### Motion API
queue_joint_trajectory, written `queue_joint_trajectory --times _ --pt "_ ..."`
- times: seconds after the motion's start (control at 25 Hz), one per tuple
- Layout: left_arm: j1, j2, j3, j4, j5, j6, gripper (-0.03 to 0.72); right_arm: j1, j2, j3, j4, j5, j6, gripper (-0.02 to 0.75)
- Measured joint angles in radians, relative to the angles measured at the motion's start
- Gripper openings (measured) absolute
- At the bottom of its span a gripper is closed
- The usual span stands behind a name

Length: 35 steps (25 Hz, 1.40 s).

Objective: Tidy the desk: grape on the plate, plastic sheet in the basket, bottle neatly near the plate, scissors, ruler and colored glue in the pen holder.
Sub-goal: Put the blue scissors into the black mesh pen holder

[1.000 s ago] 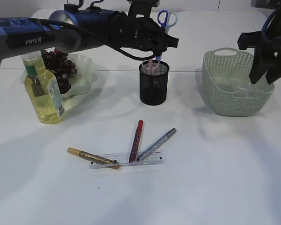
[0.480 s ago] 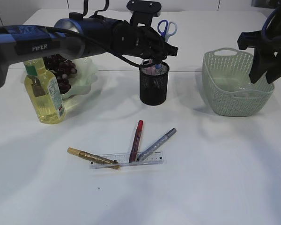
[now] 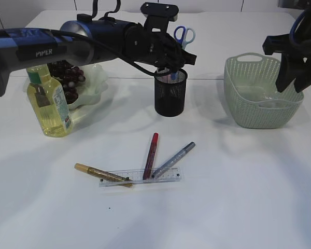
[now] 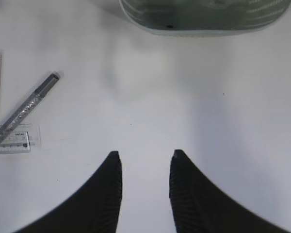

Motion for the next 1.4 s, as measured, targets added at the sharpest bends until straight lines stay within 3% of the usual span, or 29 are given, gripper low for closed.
queue_joint_trajectory --times 1.4 --pt "0.000 -0.004 0.000 0.008 0.039 0.000 0.206 0.000 0.000 0.000 0.000 -0.003 -0.003 0.281"
